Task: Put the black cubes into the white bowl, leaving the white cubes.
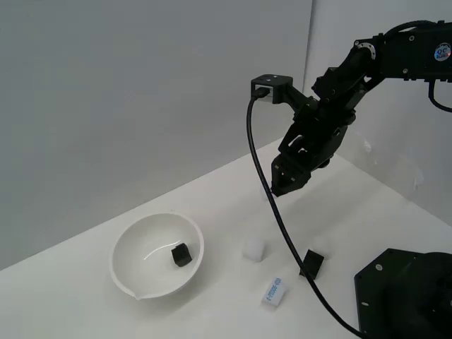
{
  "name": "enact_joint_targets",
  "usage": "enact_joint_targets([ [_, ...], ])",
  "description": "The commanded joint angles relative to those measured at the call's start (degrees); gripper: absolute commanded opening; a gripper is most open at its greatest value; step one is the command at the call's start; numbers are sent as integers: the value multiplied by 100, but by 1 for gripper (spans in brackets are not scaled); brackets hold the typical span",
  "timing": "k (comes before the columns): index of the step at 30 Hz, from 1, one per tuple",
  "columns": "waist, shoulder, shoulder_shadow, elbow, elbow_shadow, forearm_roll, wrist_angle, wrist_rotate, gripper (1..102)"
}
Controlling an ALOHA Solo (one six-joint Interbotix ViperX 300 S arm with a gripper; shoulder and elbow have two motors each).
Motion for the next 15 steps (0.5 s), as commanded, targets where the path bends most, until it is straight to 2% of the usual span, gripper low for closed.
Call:
enact_joint_targets([
  [1, -316, 158, 185, -202, -246, -264, 70, 0, 35],
  [8, -967, 53, 70, -536, -589, -914, 18, 0, 35],
  [15, -1723, -369, -352, -984, -1028, -1318, -202, 0, 35],
])
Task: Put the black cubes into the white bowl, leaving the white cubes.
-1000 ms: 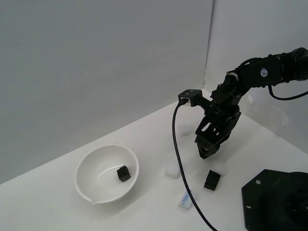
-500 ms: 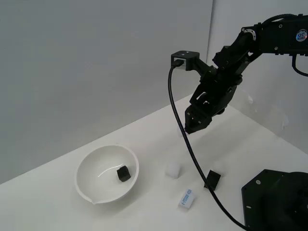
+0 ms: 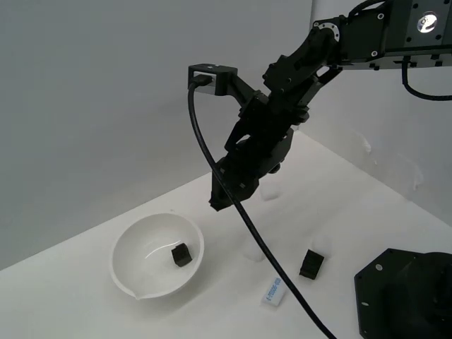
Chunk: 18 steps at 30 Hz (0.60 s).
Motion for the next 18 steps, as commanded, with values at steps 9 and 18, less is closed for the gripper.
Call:
enact_joint_targets([
  [9, -879, -606, -580, -765, -800, -343, -255, 0, 24],
  [18, -1125, -1187, -1160, -1090, -1116, -343, -413, 9, 19],
])
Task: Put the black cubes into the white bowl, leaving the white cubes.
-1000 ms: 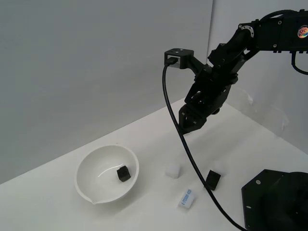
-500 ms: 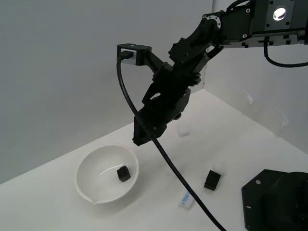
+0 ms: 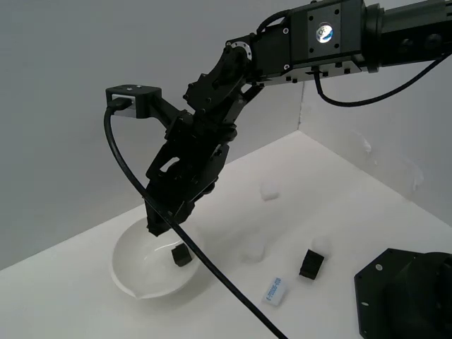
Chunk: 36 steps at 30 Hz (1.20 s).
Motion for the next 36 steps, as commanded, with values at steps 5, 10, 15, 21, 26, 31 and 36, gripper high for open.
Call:
enact_joint_targets([
  [5, -97, -281, -264, -413, -431, -97, -35, 35, 19],
  [10, -114, -404, -396, -501, -527, -88, -35, 44, 21],
  [15, -114, -439, -422, -501, -527, -132, -35, 53, 66],
  [21, -97, -510, -483, -501, -527, -132, -35, 185, 72],
  [26, -26, -404, -378, -475, -492, -114, 176, 176, 72],
  [31, 316, -176, -132, -343, -360, -79, 826, 176, 72],
  [36, 686, 316, 369, 0, -18, 44, 844, 185, 72],
])
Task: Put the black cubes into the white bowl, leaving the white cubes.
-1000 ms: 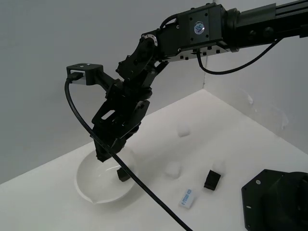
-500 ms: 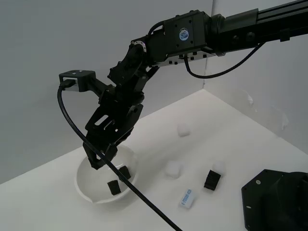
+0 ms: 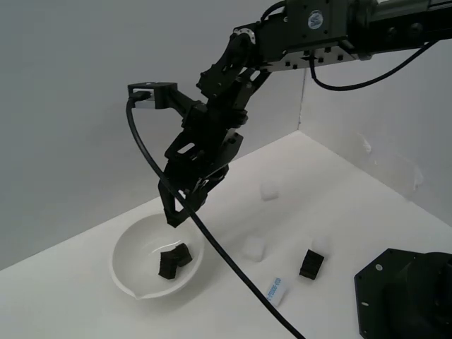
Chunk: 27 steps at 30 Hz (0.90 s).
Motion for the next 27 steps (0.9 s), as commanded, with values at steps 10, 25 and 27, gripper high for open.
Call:
enact_joint_targets([
  [10, 536, 1371, 1397, 1257, 1230, 62, 88, 70, 72],
  [25, 1055, 2347, 2391, 2426, 2426, 554, 149, 70, 73],
  [27, 1099, 2435, 2470, 2496, 2496, 563, 149, 70, 79],
])
